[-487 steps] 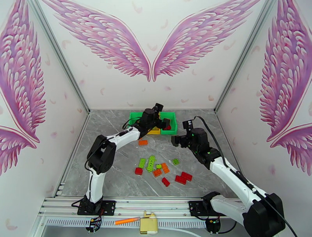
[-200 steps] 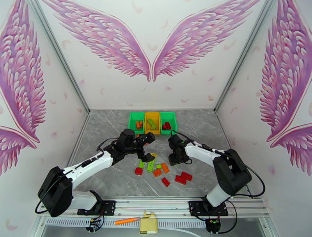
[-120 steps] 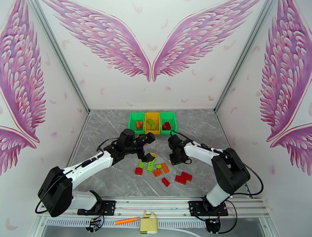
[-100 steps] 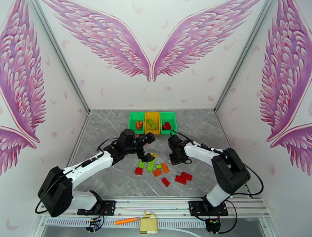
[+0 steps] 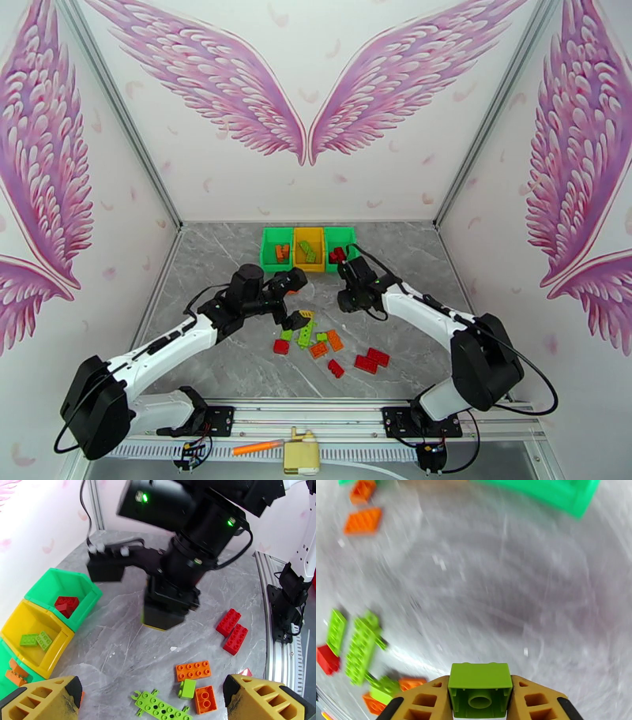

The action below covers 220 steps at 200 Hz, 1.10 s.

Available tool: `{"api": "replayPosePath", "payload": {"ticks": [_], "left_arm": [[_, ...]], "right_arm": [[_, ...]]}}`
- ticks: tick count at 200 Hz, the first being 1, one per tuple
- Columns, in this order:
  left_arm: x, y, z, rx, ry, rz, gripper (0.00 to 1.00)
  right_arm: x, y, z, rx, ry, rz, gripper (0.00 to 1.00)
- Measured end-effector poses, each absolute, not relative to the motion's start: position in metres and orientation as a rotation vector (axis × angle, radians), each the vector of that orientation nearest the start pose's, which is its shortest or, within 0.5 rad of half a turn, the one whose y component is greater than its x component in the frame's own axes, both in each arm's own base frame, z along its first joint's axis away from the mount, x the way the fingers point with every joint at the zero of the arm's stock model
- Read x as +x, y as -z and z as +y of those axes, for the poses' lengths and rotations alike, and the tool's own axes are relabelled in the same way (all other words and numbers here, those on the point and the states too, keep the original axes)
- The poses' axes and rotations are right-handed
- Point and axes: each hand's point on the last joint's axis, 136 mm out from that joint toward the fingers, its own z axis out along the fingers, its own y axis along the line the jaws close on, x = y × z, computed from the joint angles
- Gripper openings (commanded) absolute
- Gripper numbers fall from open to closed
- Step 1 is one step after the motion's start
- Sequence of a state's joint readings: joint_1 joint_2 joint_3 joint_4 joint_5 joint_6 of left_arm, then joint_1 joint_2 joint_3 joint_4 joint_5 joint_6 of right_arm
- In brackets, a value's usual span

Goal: Sort the legos into containers by color

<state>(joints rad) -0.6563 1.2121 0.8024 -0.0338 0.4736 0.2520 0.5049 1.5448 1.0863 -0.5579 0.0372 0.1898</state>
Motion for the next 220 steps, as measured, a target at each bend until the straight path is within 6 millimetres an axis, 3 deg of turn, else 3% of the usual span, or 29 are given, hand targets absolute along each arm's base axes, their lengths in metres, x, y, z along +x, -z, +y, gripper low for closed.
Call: {"api": "replayPosePath", "payload": {"ticks": [36, 70, 100, 146, 180, 220], "left_arm": [[0.25, -0.222, -0.28, 1.093, 0.698, 1.696, 0.99], [0.246, -0.217, -0.267, 1.026, 0.672, 1.727, 0.99], [0.248, -0.214, -0.26, 0.982, 0.643, 1.74, 0.99], [0.255, -0.211, -0.257, 0.927, 0.619, 1.728, 0.99], [0.262, -0.212, -0.257, 0.903, 0.604, 1.718, 0.99], [0.27, -0.204, -0.258, 0.895, 0.589, 1.733, 0.99]], "right_arm": [[0.401, -0.162, 0.216, -0.362, -0.291, 2.379, 0.33], [0.45, -0.178, 0.244, -0.331, -0.338, 2.286, 0.32], [0.488, -0.17, 0.26, -0.309, -0.346, 2.259, 0.33], [0.548, -0.145, 0.268, -0.343, -0.27, 2.257, 0.33], [0.569, -0.127, 0.266, -0.362, -0.246, 2.281, 0.34], [0.581, -0.108, 0.265, -0.369, -0.248, 2.306, 0.36]]}}
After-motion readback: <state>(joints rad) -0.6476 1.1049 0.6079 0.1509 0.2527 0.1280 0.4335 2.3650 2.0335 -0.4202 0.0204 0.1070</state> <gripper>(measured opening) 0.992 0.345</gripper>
